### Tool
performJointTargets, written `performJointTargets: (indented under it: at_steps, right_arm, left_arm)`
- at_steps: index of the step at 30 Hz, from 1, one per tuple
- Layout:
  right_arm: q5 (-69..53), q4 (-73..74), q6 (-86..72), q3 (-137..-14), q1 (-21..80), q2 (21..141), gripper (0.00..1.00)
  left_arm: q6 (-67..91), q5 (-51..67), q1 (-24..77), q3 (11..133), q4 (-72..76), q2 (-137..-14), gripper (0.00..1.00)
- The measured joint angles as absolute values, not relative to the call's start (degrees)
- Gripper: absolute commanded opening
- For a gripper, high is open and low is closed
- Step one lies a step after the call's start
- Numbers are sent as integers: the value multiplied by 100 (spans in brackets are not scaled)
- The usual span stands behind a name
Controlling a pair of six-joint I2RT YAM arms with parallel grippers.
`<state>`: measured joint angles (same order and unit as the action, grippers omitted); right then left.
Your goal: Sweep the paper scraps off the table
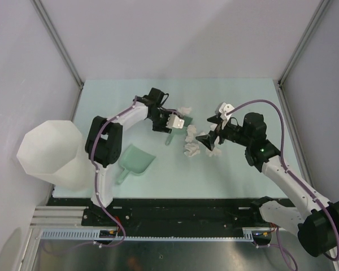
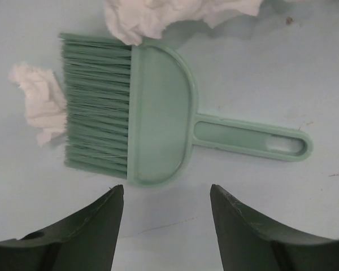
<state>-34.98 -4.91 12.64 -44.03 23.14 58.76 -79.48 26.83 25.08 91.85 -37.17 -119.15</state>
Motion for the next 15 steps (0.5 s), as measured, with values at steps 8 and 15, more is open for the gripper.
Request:
performJointTargets:
  at_steps: [8, 15]
  right_arm:
    - [-3492, -427, 1240, -4375, 2460, 5881, 100]
    - [-3441, -351, 1221, -4298, 2609, 5905, 100]
  left_arm:
    - [-8788, 2191, 2637, 9741, -4403, -12326, 54]
    - [-9196, 1612, 2849, 10060, -4698, -12715, 45]
